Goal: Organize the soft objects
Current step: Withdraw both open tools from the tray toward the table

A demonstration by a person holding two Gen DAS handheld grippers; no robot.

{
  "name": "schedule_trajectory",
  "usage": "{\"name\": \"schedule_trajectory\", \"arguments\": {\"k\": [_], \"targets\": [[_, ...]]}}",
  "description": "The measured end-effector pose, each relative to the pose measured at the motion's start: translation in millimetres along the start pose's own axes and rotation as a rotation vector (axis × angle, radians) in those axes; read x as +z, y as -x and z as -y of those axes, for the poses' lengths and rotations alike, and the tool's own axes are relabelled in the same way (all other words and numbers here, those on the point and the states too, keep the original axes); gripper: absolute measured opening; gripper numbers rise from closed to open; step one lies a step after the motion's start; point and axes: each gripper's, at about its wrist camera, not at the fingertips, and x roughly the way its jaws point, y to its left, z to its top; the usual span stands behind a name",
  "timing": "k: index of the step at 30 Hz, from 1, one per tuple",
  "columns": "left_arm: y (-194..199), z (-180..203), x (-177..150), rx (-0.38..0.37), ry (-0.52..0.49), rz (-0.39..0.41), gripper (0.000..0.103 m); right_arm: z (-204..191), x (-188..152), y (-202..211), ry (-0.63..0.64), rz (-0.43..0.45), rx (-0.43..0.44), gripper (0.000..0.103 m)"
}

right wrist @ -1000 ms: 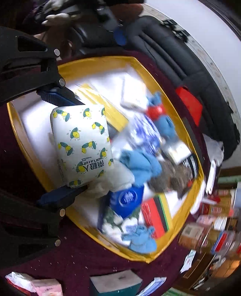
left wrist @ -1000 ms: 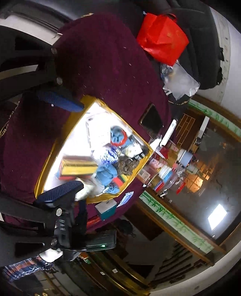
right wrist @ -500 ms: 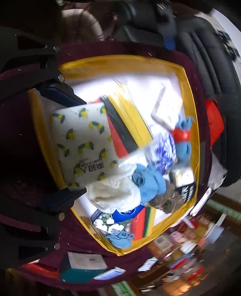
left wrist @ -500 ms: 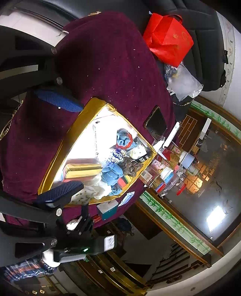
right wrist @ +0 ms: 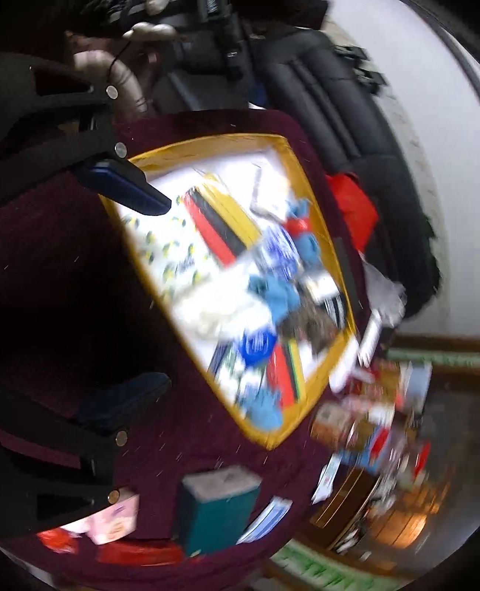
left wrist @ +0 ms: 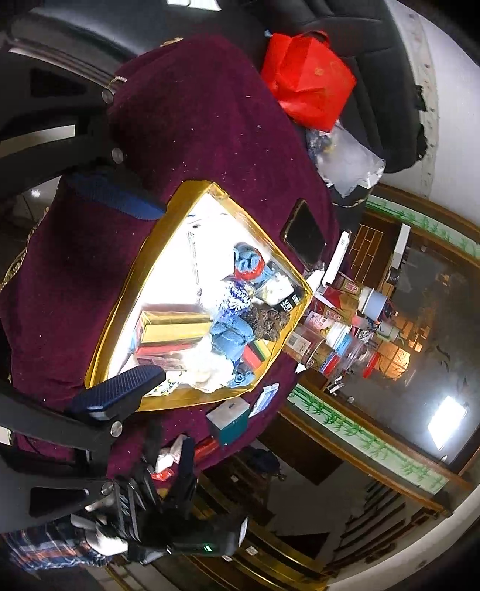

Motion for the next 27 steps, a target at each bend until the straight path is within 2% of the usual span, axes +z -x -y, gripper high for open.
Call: {"name": "schedule_trajectory", "arguments": {"k": [7,13,19,27], "targets": [[-8.1,34.4,-5.4,0.005,-0.079,-0.026,0.086,81.4,-50.6,45.3,-0.242,0.097,-0.113,0.086],[-21.6,77.3,-17.3,-0.035,-0.158,-0.076,0.086,149.1,-100.7,76.6,-0.465,0.181,-0.165,0.086],[-33.6,123.6,-33.3,-0.076,-0.258,-0.121,0.086,203.8,-141.7,97.0,-0.642,0.226,-0.231,0.086],[-65.1,192.2,-56.0,-0.155,-0.395,-0.229,0.086,241.7,-168.9,96.0,-0.746,0.249,-0.233,0.086]]}}
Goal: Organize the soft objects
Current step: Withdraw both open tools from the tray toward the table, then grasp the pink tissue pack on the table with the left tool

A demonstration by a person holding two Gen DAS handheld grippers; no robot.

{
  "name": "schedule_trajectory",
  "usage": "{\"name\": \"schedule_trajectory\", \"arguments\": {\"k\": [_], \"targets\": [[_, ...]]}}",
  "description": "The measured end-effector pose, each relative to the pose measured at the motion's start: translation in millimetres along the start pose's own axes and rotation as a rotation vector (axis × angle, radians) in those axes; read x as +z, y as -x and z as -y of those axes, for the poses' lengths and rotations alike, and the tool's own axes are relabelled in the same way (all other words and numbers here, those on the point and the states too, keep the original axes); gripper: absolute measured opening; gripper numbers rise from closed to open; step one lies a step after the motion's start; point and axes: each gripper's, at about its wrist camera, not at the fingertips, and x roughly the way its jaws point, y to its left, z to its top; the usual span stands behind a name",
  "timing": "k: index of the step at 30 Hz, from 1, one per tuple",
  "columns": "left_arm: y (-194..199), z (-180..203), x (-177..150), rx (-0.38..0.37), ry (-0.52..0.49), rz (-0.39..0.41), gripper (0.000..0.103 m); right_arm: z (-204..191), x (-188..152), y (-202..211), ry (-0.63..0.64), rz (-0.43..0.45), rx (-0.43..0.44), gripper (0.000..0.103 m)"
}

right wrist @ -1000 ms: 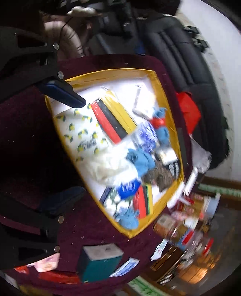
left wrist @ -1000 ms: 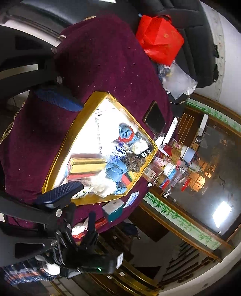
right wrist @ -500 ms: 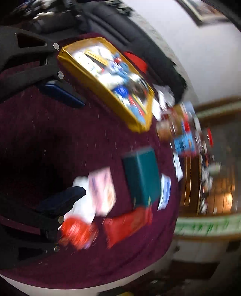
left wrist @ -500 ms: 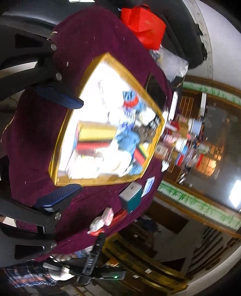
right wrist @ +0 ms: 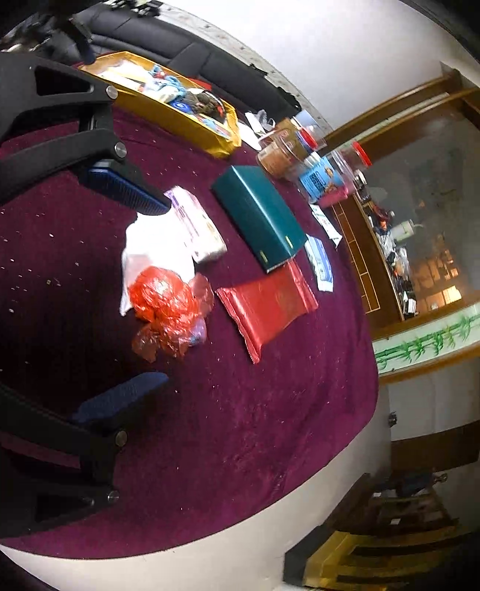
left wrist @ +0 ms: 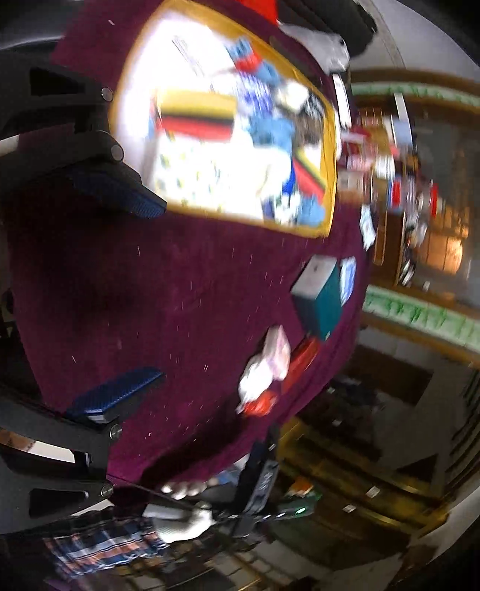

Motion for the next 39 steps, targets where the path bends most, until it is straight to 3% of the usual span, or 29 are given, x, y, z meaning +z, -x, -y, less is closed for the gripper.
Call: {"name": "schedule_trajectory", "arguments": {"k": [7,12,16,18,21,25,28,30,32,34,36,39], "targets": [[-57.8,36.3,12.5,-0.022,-0.082,-0.097,0.086,-30.7,28.1,-36.3,0.033,-0.079,0.125,0.086],[-90.5,26.8,8.7,0.016,-0.048,-0.162,0.087,-59.7,47.8,-81.3,0.096,-0.155,0.049,0.086],[-92.1,29.1,4.5,0.010,-0.075,-0.150,0.097,-75.7,47.4,-117.5,0.139,-0.232,-0.008,0.086],[-94.6,33.5,1.5,-0.009,-0.101,-0.155,0.102,-86.8,40.9,-125.2,0.165,-0.266,0.055,0.085],[-93.6,35.2,-0.3,0.000,-0.112,-0.143,0.102,-110.2,23.7,-120.5,0.242,-0.311,0.228,0.085],[-90.8,27.6,1.0,-0.044,-0.070,-0.125,0.102,-135.4,-4.8,-98.7,0.349,-0.373,0.414,0.085],[-89.6,31.3,0.1,-0.046,-0.114,-0.122,0.102,-121.0,-1.9,-72.6,0.301,-0.289,0.441,0.085],[-90.8,36.7,1.1,-0.021,-0.142,-0.143,0.102,-100.0,6.5,-56.3,0.241,-0.186,0.388,0.085],[-91.3,34.9,8.7,-0.054,-0.093,-0.171,0.102,-78.9,13.1,-42.9,0.189,-0.078,0.318,0.085],[-91.5,30.7,23.0,-0.080,-0.034,-0.161,0.102,-52.9,18.8,-34.0,0.095,-0.003,0.320,0.085],[-93.5,29.5,42.0,-0.026,-0.013,-0.126,0.102,-28.1,24.0,-30.3,0.001,0.052,0.331,0.085],[-107.5,33.4,70.7,0.047,-0.033,-0.080,0.102,-3.0,24.7,-23.5,-0.074,0.094,0.282,0.085]]}}
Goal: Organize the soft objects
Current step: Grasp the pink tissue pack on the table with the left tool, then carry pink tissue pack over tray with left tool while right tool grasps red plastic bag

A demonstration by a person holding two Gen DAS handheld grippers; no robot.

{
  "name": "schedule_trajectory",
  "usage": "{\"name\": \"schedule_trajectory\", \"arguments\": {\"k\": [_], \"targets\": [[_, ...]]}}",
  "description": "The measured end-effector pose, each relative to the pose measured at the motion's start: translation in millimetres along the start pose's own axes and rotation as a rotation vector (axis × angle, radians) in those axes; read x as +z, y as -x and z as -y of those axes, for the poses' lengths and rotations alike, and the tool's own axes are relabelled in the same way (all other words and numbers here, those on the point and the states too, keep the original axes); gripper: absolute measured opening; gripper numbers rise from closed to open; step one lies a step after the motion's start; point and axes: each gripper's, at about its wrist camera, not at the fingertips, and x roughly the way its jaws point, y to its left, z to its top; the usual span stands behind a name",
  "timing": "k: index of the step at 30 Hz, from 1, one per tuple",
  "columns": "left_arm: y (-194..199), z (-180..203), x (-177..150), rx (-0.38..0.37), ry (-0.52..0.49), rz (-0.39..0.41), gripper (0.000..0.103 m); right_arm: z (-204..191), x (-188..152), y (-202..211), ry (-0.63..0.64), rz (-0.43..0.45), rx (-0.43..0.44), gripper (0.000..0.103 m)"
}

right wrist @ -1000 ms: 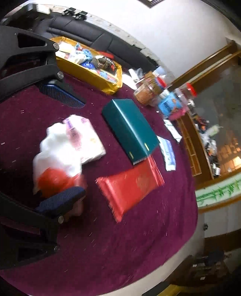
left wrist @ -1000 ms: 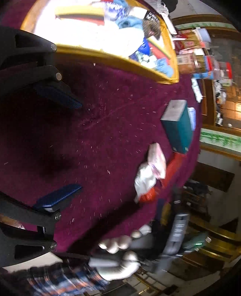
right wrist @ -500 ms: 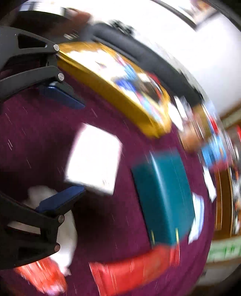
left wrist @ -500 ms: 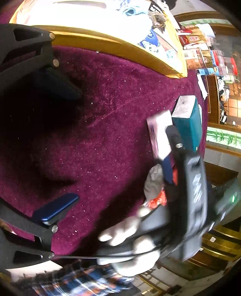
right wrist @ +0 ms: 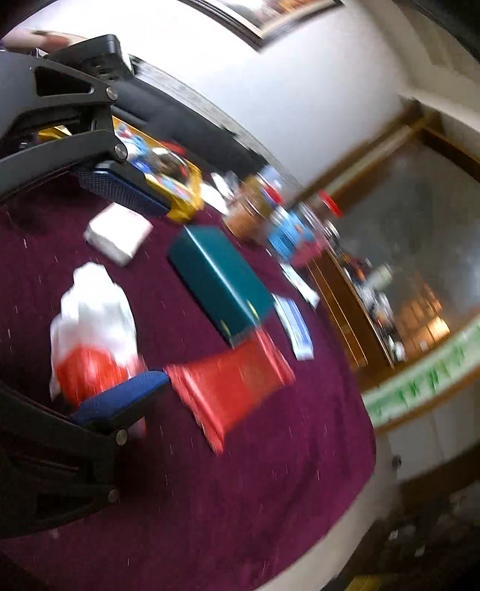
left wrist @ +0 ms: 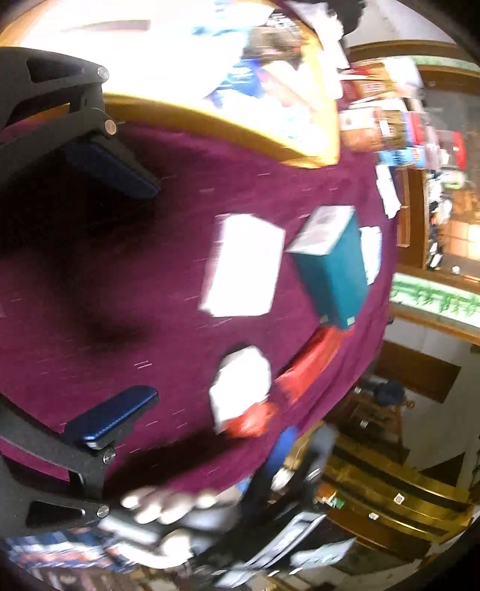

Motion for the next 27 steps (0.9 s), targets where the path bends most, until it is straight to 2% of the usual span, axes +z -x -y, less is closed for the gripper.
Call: {"name": "schedule_trajectory", "arguments": {"k": [5,7,10,13,15,18,27], "targets": [[-44.1,11.9,35.8,0.186,-0.127,0.022,0.102,12.4,4.9,7.1,-0.051,0.036,-0.015,0.085],[-61.6,12.0,46.8,0.234,-0.159,0.011,0.102,10.4,3.4,10.2,-0.027,0.049,-0.052,0.085],[-77.8,6.0,50.3,0.249,-0.164,-0.014,0.102,11.2,5.4,11.6,-0.018,0.058,-0.093,0.085],[-93.7,0.7,50.2,0.187,-0.141,-0.078,0.102,19.4,6.5,11.4,-0.031,0.058,-0.138,0.085],[-90.8,0.3,45.2,0.152,-0.120,-0.076,0.102,25.0,7.1,11.2,-0.050,0.056,-0.151,0.085],[-82.0,-2.4,46.5,0.138,-0.124,-0.059,0.078,33.3,6.7,8.7,-0.077,0.045,-0.175,0.085],[-11.2,-20.6,30.4,0.003,-0.011,0.049,0.078,39.7,-3.5,-15.1,-0.066,-0.086,-0.289,0.085]]}}
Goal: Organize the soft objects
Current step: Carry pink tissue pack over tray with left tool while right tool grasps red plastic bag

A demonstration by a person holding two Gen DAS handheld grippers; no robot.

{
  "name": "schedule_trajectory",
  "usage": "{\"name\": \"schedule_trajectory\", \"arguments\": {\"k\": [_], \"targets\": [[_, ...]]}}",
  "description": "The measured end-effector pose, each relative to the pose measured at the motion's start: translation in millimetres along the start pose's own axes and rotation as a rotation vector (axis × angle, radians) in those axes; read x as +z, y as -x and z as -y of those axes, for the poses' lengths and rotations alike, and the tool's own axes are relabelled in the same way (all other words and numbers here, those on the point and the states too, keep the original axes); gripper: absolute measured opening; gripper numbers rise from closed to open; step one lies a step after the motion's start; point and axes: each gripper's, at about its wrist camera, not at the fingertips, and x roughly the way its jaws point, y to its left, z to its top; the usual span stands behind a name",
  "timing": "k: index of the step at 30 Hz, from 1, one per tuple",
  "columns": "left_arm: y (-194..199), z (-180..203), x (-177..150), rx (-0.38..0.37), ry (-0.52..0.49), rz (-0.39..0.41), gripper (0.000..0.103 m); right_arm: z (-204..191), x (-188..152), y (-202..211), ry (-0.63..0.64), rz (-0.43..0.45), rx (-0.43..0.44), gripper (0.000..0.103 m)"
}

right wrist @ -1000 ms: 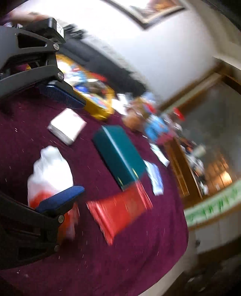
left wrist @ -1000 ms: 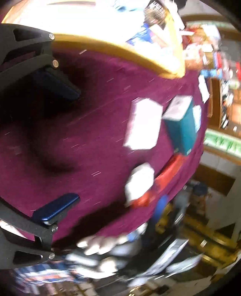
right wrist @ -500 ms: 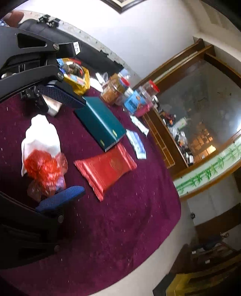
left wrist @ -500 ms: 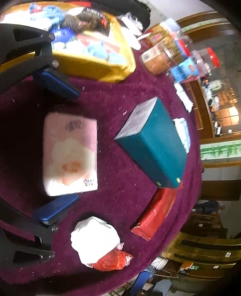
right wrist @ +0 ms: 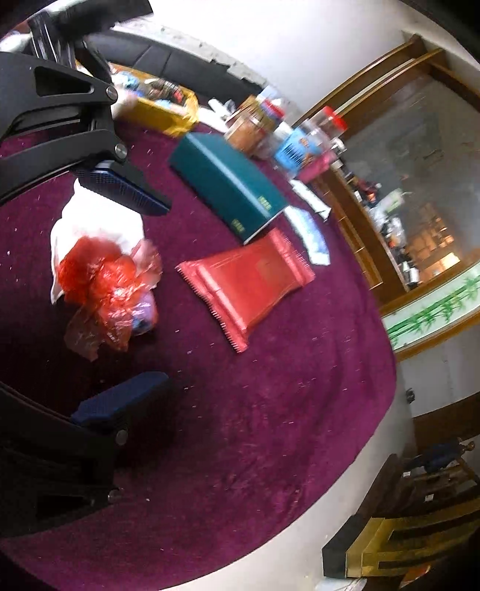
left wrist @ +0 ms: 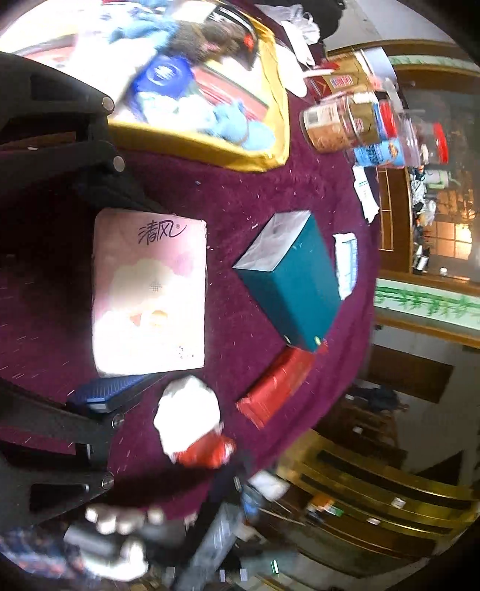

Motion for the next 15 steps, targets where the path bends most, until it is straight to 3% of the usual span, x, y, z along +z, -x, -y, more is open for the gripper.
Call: {"name": "schedule_trajectory", "arguments": {"k": [4,10,11,13,15], "targets": [[32.9,-11.4,-18.1,-0.028,0.045,0.026,0.079,0.0,-4.5,-4.3,0.010,-0.027,-0.023,0.085],[57.8,-17.3,-40.1,0.068,0.067,0.055,0.079,-9.1,-13.4,-8.5,0.048,-0.048,-0.059,0.084],[61.5,-16.9,-43.6,0.091,0.061,0.063,0.079,-11.3,-14.7,-8.2,0.057,-0.045,-0.062,0.081],[65.9,-12.0,-49.2,0.146,0.040,0.079,0.079,-17.0,-18.2,-11.8,0.080,-0.059,-0.070,0.058],[65.8,-10.3,-53.4,0.182,0.025,0.085,0.079,-21.7,-20.1,-16.5,0.101,-0.072,-0.088,0.053]]}}
